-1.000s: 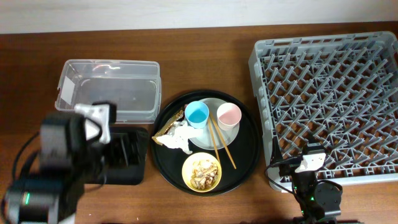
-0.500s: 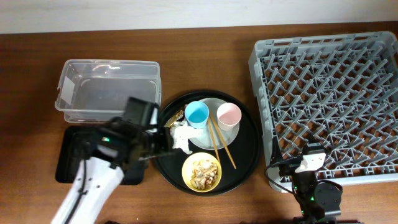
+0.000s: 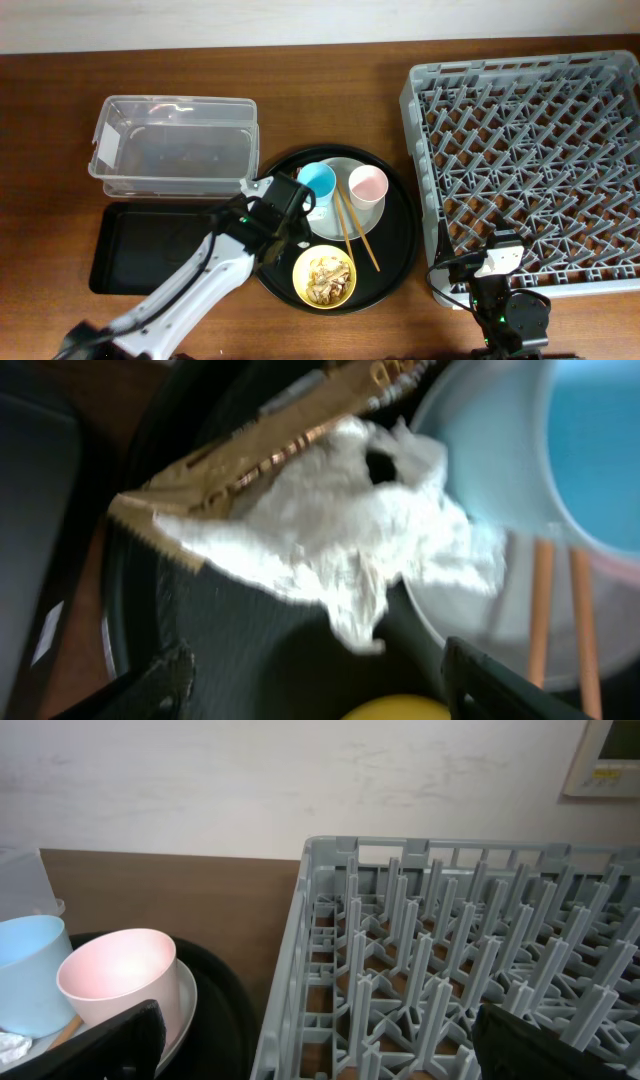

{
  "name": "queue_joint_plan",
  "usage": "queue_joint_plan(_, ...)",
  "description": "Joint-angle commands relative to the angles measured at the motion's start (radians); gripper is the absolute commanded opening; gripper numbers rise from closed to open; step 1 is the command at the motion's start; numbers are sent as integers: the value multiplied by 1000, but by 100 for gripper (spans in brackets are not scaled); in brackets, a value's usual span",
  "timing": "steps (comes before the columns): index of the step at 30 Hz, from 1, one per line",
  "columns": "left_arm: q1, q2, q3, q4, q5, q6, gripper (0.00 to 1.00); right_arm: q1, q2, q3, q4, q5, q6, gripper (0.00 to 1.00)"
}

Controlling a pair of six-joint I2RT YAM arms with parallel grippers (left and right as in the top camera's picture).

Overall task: Sort waste into correct bins and load items into the dishwasher rack
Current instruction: 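Reach the left gripper to the crumpled tissue on the round tray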

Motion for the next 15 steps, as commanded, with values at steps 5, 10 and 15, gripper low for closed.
queue_joint_plan(5,-4,188,-8,154,-63,-51,75,5,-8,-5,-5,5,-2,99)
queue_joint_plan(10,-2,254,-8,195,-105,-51,73,5,-8,-5,-5,5,-2,99)
queue_joint_plan(15,-4,256,-8,192,-106,-51,50,5,-8,-5,-5,5,-2,99)
